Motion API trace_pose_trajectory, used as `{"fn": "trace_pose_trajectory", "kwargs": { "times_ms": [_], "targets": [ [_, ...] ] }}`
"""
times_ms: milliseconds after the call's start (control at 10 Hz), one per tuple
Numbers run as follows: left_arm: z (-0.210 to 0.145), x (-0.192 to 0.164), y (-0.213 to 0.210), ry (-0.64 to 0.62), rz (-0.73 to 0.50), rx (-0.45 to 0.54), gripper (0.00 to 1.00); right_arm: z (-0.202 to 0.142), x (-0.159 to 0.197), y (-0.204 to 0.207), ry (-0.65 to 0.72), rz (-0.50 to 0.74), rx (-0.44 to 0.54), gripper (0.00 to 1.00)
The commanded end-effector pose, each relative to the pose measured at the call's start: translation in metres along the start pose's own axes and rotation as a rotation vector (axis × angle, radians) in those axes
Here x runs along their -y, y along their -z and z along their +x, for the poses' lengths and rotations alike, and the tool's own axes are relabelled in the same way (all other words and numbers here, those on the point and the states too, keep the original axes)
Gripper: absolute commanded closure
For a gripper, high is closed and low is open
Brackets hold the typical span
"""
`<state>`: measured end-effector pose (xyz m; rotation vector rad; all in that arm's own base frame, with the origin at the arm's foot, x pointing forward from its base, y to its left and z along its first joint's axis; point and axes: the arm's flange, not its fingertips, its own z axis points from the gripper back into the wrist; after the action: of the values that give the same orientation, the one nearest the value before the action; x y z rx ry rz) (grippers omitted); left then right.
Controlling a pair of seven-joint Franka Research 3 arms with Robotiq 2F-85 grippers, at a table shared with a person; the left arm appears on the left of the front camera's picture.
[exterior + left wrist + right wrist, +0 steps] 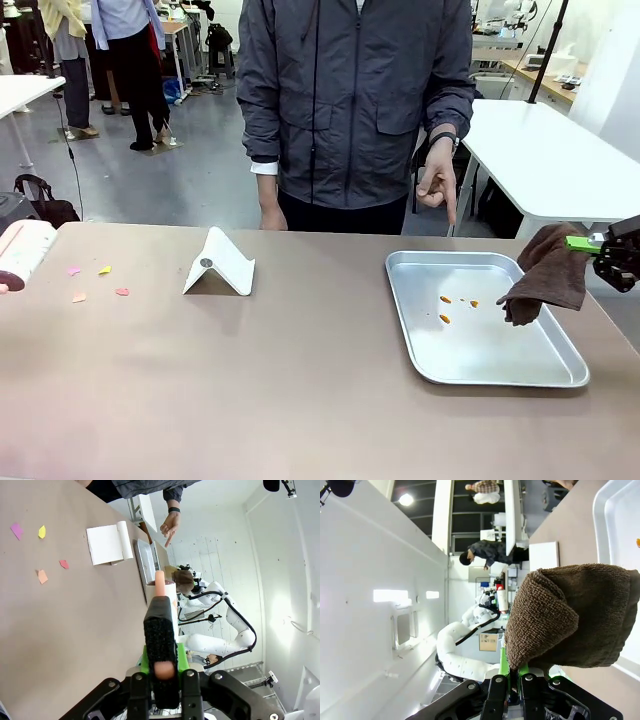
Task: Clean the surface of the table.
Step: If a person points to the right, clean the right side of the table with your right hand, and if they point to the left, clean the left side with your left hand.
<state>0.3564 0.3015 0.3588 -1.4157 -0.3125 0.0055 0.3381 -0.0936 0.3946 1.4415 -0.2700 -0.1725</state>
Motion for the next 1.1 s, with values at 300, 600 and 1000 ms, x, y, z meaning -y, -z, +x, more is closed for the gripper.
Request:
{"fn": "trace_pose_trajectory", "kwargs": {
  "times_ms": [300, 600, 1000],
  "targets": [
    [-0.001, 0.006, 0.000, 0.008, 0.006, -0.009, 1.00, 0.000, 0.000, 0.000, 0.000, 0.000, 0.000, 0.93],
    [-0.001, 0.006, 0.000, 0.008, 0.006, -0.009, 1.00, 0.032, -0.017, 0.024, -0.118, -0.267, -0.133, 0.93],
    [-0.001, 0.006, 0.000, 0.008, 0.006, -0.009, 1.00, 0.083, -0.015, 0.050, -0.332, -0.761, -0.167, 0.93]
  ]
}}
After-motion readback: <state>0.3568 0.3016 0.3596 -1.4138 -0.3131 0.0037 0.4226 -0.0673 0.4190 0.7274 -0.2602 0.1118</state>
